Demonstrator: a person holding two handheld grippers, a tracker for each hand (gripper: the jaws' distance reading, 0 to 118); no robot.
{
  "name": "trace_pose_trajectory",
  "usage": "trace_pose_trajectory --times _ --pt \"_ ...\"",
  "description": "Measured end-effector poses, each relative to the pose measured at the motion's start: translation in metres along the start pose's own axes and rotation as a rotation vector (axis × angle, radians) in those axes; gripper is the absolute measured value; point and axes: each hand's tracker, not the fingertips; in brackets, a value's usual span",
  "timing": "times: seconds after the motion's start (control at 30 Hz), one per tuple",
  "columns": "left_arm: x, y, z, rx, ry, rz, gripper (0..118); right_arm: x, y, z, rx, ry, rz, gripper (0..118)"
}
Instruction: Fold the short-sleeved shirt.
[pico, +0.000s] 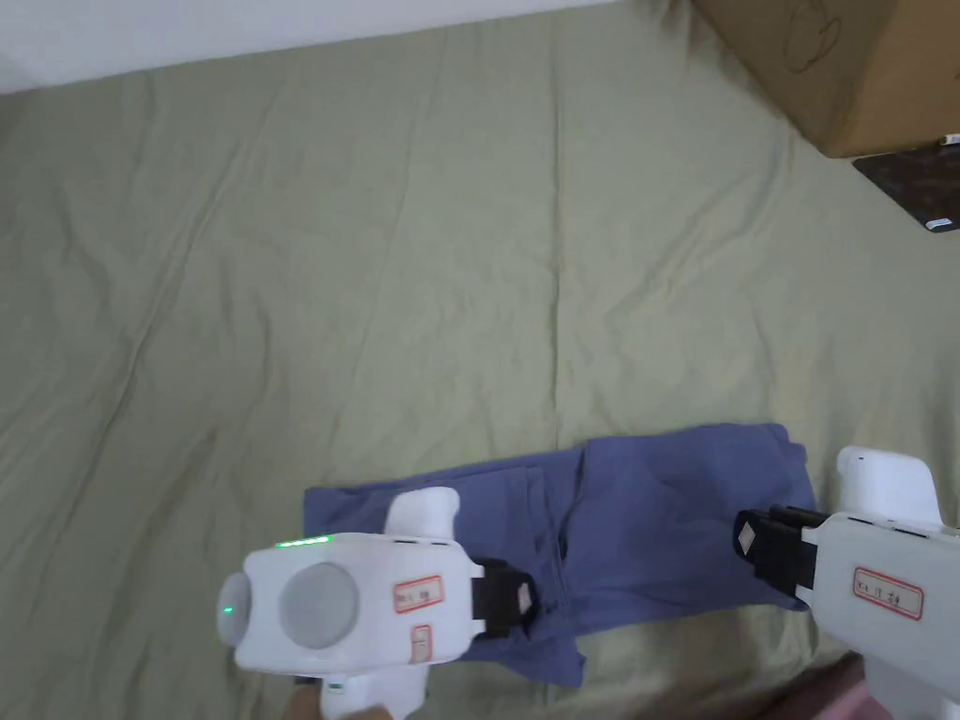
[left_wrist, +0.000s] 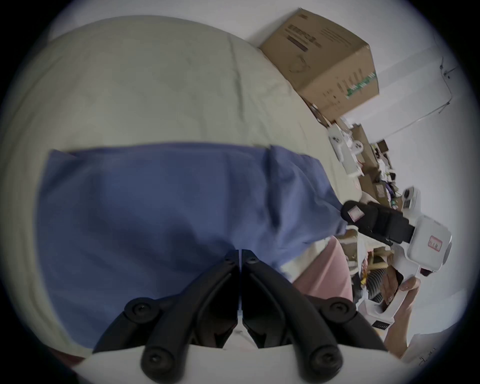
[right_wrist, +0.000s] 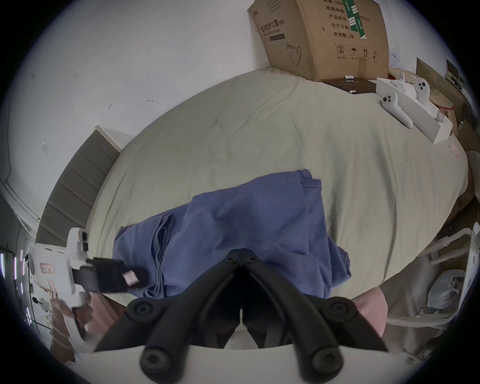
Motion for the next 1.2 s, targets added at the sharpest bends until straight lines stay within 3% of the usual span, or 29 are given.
trace_pose_trajectory --times 0.23,0.47,0.5,0.6,0.63,0.8,0.93,1.0,1.03,1.07,1.1,1.13,1.2 --pt "0.021 0.006 -0.009 -0.019 -0.042 -0.112 1 -0.002 0.0 0.007 0.003 -0.011 -0.003 0" --pt "-0.067 0.009 0.098 0.222 -0.117 0.128 5 -0.013 0.003 0.006 0.003 -0.006 0.024 0" --pt "-0.086 0.006 0.11 0.241 -0.115 0.162 25 -0.015 0.003 0.005 0.0 -0.003 0.029 0" --pt "-0.136 -0.011 0.133 0.236 -0.057 0.291 105 -0.025 0.004 -0.001 -0.014 0.011 0.048 0" --pt "-0.152 -0.017 0.135 0.239 -0.078 0.323 107 -0.03 0.004 -0.003 -0.018 0.013 0.055 0" --pt "-0.18 -0.033 0.121 0.242 -0.159 0.462 106 -0.055 0.006 -0.009 -0.04 0.03 0.119 0" --pt "-0.185 -0.037 0.091 0.245 -0.391 0.527 106 -0.071 0.007 -0.012 -0.049 0.042 0.15 0" --pt "-0.184 -0.032 0.08 0.213 -0.425 0.562 102 -0.074 0.007 -0.015 -0.055 0.037 0.163 0" --pt "-0.179 -0.028 0.08 0.203 -0.339 0.555 83 -0.076 0.006 -0.016 -0.058 0.033 0.17 0" --pt "-0.177 -0.023 0.077 0.159 -0.163 0.531 36 -0.078 0.005 -0.018 -0.065 0.03 0.176 0" --pt "-0.177 -0.023 0.071 0.146 -0.089 0.537 8 -0.08 0.005 -0.02 -0.075 0.024 0.18 0" --pt "-0.179 -0.025 0.066 0.182 -0.299 0.574 8 -0.083 0.004 -0.022 -0.08 0.028 0.19 0" --pt "-0.179 -0.025 0.083 0.202 -0.289 0.547 8 -0.088 0.004 -0.024 -0.087 0.03 0.204 0"
